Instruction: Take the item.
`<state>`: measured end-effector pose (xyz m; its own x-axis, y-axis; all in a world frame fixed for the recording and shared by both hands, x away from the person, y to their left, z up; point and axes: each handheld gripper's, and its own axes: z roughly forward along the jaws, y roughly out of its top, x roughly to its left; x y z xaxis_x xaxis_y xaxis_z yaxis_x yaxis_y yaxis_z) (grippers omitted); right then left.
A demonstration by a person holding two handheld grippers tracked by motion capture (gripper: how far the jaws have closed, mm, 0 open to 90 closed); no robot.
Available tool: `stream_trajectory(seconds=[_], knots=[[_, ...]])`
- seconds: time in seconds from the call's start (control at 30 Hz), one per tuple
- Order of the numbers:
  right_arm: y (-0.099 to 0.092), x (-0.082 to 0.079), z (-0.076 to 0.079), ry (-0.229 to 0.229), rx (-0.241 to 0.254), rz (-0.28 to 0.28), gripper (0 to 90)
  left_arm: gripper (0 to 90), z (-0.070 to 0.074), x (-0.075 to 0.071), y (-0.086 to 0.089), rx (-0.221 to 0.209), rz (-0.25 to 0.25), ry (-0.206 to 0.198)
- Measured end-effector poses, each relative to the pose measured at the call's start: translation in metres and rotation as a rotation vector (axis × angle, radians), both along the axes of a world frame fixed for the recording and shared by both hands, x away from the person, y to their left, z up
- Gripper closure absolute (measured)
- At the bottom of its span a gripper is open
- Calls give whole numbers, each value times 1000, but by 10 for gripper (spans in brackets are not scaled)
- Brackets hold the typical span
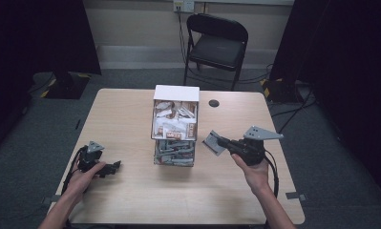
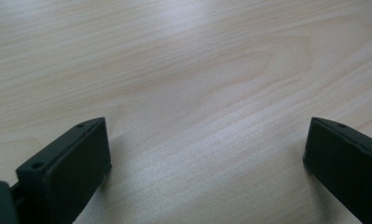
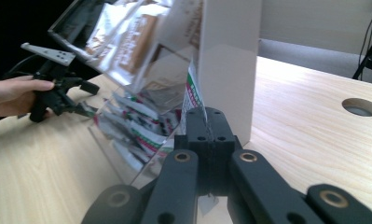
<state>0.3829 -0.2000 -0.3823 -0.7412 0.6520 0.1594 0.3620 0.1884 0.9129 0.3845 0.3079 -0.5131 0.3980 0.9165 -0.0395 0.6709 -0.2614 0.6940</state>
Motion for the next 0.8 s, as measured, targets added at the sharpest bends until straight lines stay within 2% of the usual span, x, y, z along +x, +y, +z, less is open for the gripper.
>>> stream_trajectory(seconds=[0.47, 0.73, 0.8], knots=[[-2, 28, -9, 23, -28, -48, 900, 1, 0, 0, 0, 0, 0, 0], [-1, 41, -21, 51, -51, -64, 900, 0, 0, 0, 0, 0, 0, 0], [1, 43, -23, 56, -74, -63, 900, 1, 0, 0, 0, 0, 0, 0]])
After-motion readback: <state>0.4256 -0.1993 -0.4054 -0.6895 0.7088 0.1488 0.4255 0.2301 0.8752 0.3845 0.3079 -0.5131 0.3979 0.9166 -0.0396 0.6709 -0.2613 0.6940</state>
